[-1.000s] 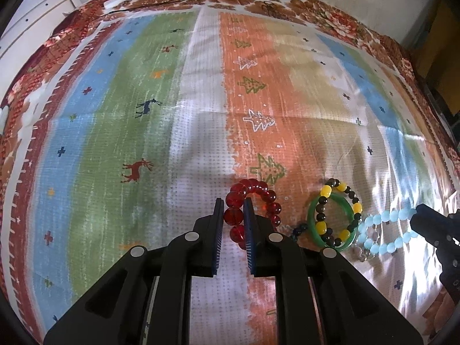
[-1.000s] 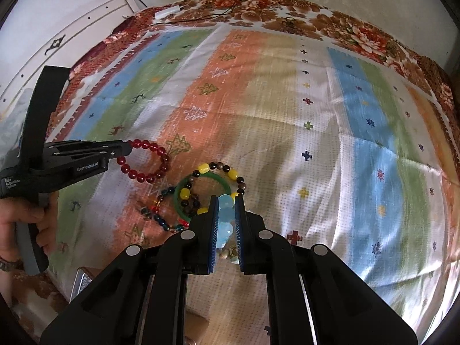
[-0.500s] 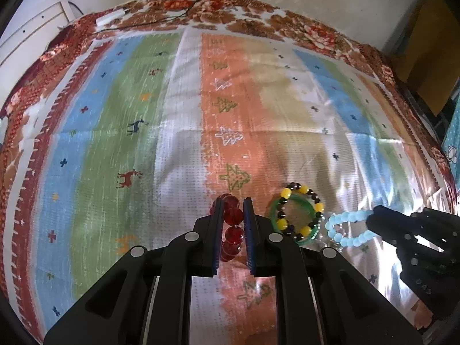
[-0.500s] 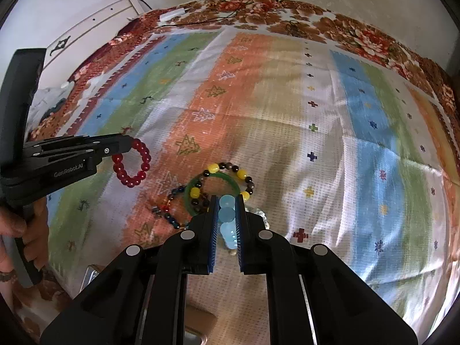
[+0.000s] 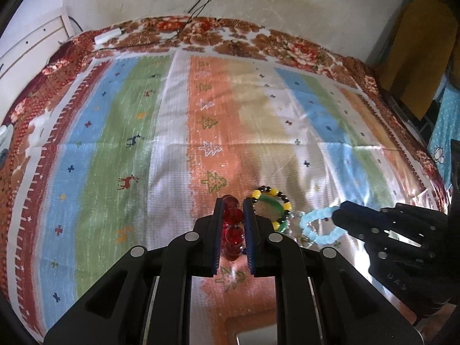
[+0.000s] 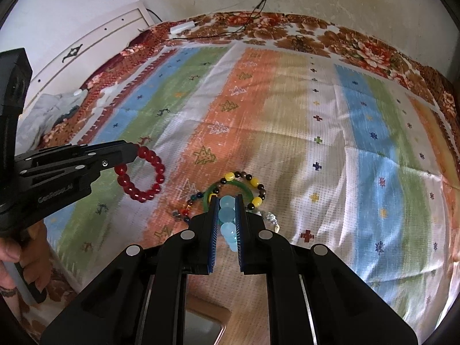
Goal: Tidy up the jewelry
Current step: 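Carry both bracelets over the tin box and open both tools to drop them, then withdraw both open tools from the box toward the remaining bracelets, then lower left tool to multicolour bracelet while right tool lowers to white shell bracelet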
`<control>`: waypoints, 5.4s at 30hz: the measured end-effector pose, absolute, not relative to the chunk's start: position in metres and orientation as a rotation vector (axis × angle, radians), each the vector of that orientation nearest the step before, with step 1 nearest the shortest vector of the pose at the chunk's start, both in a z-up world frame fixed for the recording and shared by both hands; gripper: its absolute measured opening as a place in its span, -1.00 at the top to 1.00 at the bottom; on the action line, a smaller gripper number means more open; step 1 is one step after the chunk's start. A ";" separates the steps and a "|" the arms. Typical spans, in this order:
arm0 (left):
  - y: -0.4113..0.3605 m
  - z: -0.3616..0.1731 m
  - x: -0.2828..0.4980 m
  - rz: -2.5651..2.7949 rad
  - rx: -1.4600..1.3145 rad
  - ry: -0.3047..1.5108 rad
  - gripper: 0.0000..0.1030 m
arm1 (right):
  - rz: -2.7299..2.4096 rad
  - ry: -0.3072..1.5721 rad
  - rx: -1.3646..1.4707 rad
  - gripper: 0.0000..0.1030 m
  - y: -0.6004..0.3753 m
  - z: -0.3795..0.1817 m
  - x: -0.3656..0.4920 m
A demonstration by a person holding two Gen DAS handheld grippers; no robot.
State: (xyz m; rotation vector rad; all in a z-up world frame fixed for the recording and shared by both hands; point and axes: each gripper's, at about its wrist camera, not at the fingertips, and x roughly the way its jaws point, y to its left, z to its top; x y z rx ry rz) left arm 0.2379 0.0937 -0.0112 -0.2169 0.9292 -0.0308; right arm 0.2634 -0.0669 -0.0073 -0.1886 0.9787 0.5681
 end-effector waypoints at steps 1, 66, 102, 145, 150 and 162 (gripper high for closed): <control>0.092 -0.009 0.236 -0.034 -0.214 0.924 0.75 | 0.572 0.972 -0.190 0.77 -0.067 -0.005 0.260; 0.060 -0.008 0.121 0.005 -0.125 0.836 0.20 | 0.599 0.913 -0.195 0.12 -0.113 -0.005 0.164; 0.076 -0.042 0.209 -0.008 -0.133 1.016 -0.15 | 0.489 1.013 -0.145 -0.12 -0.117 -0.037 0.253; 0.080 -0.103 0.288 -0.037 -0.137 1.186 -0.15 | 0.432 1.199 -0.122 -0.12 -0.108 -0.098 0.322; 0.086 -0.111 0.289 -0.031 -0.140 1.208 -0.15 | 0.436 1.215 -0.135 -0.12 -0.106 -0.106 0.326; 0.080 -0.129 0.292 -0.057 -0.100 1.259 -0.12 | 0.410 1.242 -0.183 0.07 -0.105 -0.124 0.334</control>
